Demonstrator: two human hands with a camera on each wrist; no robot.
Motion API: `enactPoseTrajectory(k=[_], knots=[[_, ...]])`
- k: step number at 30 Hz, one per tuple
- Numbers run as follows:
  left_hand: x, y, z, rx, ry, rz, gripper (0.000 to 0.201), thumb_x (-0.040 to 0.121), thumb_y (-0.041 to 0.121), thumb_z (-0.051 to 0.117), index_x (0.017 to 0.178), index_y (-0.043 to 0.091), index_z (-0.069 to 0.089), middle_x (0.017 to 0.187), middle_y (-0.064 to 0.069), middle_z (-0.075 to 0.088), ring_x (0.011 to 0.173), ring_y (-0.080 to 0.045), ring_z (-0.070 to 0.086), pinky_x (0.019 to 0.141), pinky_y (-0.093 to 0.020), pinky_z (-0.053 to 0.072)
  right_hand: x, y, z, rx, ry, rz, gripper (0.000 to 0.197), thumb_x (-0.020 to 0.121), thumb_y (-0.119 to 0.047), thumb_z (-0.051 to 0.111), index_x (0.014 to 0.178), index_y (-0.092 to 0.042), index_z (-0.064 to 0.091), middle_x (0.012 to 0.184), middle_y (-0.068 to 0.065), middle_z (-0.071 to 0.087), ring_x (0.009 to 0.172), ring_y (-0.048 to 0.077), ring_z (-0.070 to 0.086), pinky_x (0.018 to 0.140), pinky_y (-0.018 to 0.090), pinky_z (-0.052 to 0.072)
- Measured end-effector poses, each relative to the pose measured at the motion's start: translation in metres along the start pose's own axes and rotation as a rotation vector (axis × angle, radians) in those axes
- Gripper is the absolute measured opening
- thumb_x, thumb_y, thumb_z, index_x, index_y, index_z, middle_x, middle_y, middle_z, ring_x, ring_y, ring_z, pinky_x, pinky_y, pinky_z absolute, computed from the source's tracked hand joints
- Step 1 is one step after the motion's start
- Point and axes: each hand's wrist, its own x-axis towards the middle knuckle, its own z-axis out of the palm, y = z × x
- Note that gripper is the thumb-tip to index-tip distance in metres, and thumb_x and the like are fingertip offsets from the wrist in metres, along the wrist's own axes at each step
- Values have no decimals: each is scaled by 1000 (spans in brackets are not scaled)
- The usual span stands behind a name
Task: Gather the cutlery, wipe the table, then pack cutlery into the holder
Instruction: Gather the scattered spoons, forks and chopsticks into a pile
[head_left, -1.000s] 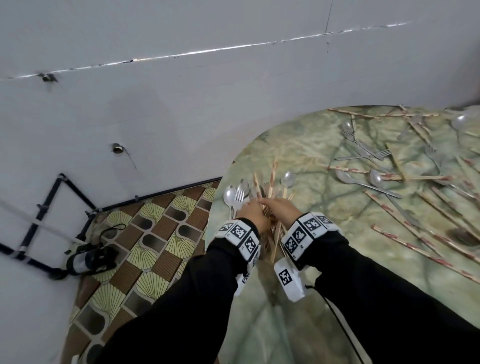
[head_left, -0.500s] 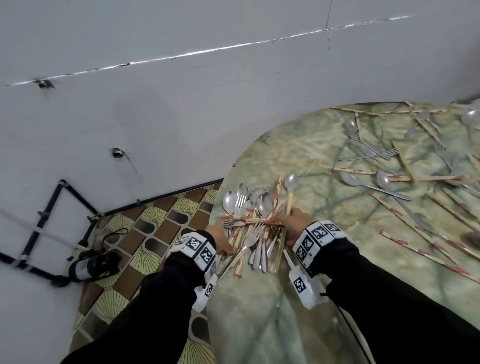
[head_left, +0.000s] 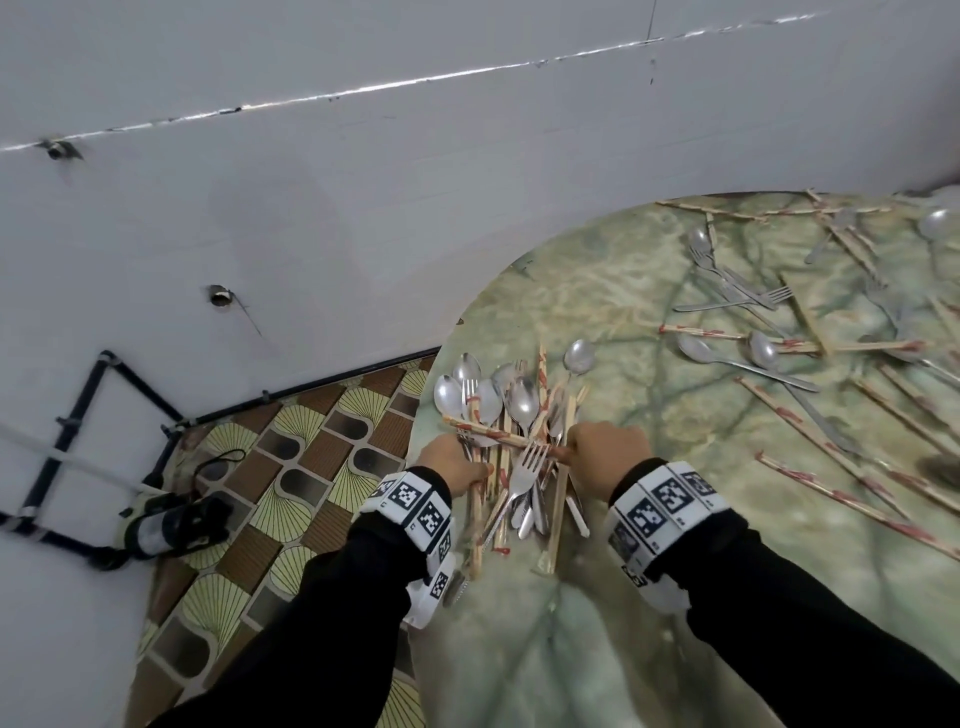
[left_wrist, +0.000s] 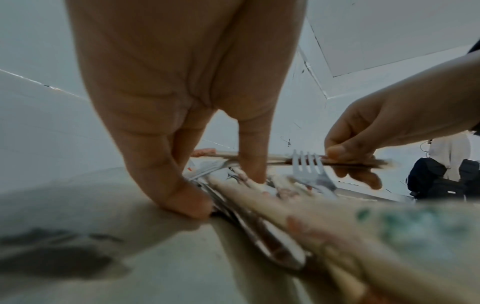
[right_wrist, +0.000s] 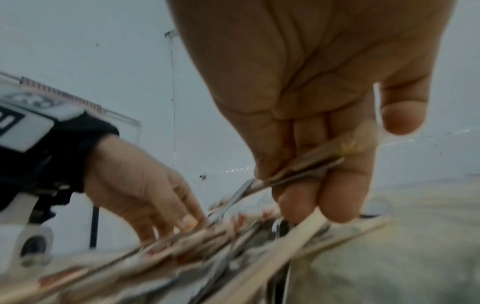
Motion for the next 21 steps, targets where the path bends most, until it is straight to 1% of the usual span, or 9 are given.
enactPoseTrajectory(k=[3,5,6,7,9,12,14,18,21], knots=[[-10,1,-5,83,-66,5,67,73,25,76,129,12,41,121,-15,58,111,-31,57,96,-39,47,-5,11,-14,57,63,-38,28,97,-32,43,97,-13,64,87,2,62,89,21,61,87,33,42],[-18,3,-4,232,-35,15,98,65,33,82,141,22,22,136,-11,39,124,-29,44,101,-41,41,-9,16,-21,84,91,-37,26,96,-29,45,94,-13,66,90,4,67,88,22,62,83,33,45],[-21,3,-2,286,-6,35,104,61,35,84,141,26,18,138,-10,31,126,-29,40,102,-41,39,-10,18,-23,86,92,-30,25,95,-27,46,94,-13,66,89,4,67,87,23,62,82,33,45],[-23,3,2,316,21,65,104,58,35,85,138,28,20,137,-9,28,126,-28,39,103,-41,39,-11,19,-25,85,92,-23,24,95,-25,46,93,-13,66,85,4,66,82,23,60,79,32,43],[-26,2,11,388,58,145,86,58,37,83,127,25,33,131,-6,30,121,-24,39,104,-39,39,-14,21,-26,71,130,-21,23,96,-25,45,89,-13,64,81,3,64,74,20,53,76,29,39],[-31,1,21,574,60,261,47,66,41,77,103,25,53,126,0,36,120,-20,35,104,-38,37,-19,20,-27,18,207,-12,26,98,-27,41,93,-12,62,80,2,58,75,21,50,81,31,39],[-32,2,23,638,90,293,35,70,40,74,97,22,60,125,0,40,119,-20,36,104,-37,36,-22,18,-26,7,242,10,27,98,-25,40,96,-10,61,79,3,53,77,24,51,82,32,40],[-29,3,27,753,107,276,39,74,44,70,98,15,64,121,-3,46,115,-23,40,102,-39,37,-22,12,-15,98,245,90,24,97,-23,39,90,-10,58,84,9,58,80,28,56,77,32,40],[-29,3,31,798,131,274,39,75,47,69,94,14,63,118,-4,49,111,-23,44,100,-39,39,-22,1,0,175,202,101,23,97,-20,38,101,-7,57,97,10,65,92,29,62,84,34,44]])
